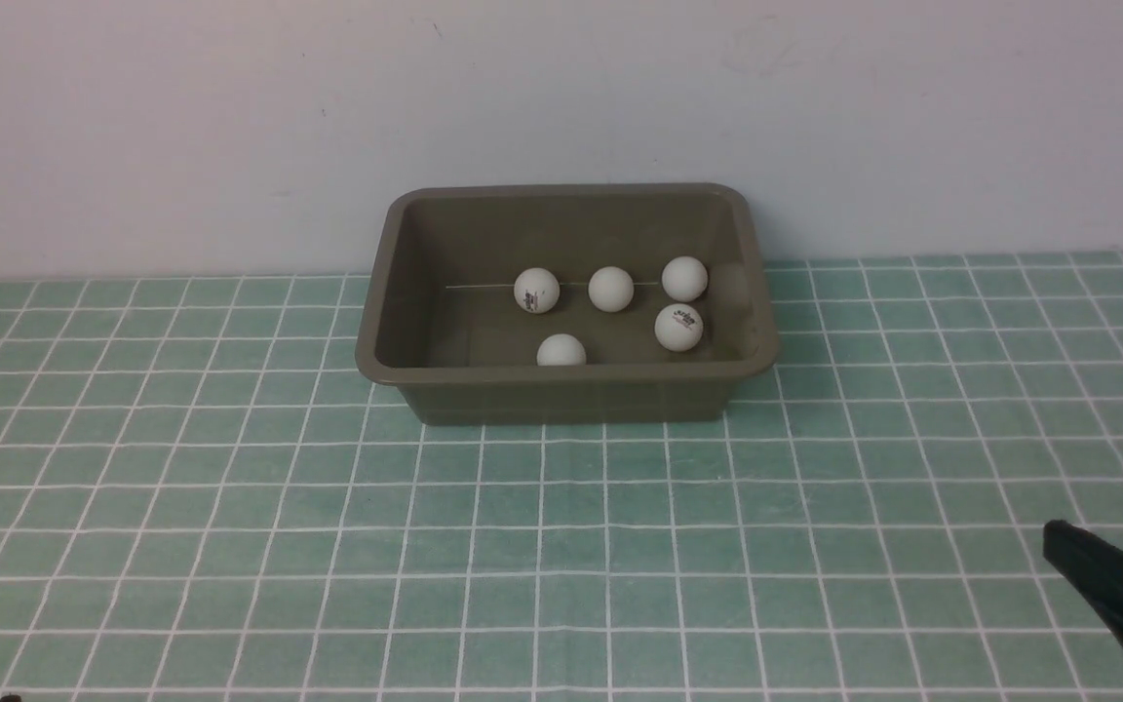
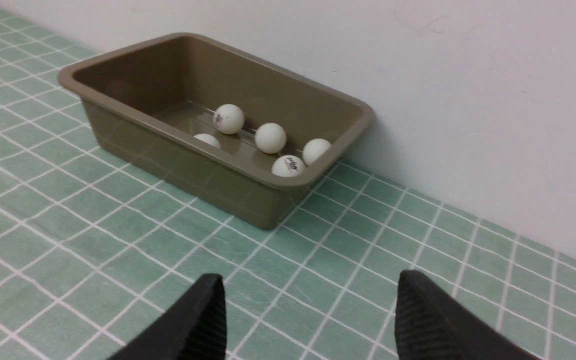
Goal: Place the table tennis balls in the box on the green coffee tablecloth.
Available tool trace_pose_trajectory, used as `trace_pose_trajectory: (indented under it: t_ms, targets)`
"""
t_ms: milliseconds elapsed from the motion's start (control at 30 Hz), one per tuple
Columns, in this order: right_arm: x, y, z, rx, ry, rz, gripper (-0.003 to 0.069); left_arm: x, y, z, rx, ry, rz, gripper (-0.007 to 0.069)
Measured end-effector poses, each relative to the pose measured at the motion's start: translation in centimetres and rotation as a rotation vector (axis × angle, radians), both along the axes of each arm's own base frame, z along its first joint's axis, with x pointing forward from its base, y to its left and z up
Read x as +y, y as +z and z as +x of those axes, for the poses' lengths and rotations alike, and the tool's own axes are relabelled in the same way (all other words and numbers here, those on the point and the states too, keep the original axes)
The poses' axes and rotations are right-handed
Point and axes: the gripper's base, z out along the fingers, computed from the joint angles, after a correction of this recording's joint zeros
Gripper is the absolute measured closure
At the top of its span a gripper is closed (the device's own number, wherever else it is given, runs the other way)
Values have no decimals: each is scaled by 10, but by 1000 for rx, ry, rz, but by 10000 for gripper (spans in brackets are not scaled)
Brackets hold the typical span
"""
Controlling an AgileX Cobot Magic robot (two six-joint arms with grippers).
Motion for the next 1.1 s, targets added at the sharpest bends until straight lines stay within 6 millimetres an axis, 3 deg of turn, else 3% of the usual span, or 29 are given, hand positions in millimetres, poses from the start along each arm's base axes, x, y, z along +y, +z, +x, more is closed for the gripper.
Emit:
trace_pose_trajectory:
  t_ms: [133,433,1100]
  targets:
    - [-8,-29,3,-2,-101,41,239,0,0,0,0,0,0,482]
    - [-9,-72,-3,26,-112,46,239,0,0,0,0,0,0,482]
    - [-9,-75,-3,42,-111,50,239,0,0,0,0,0,0,482]
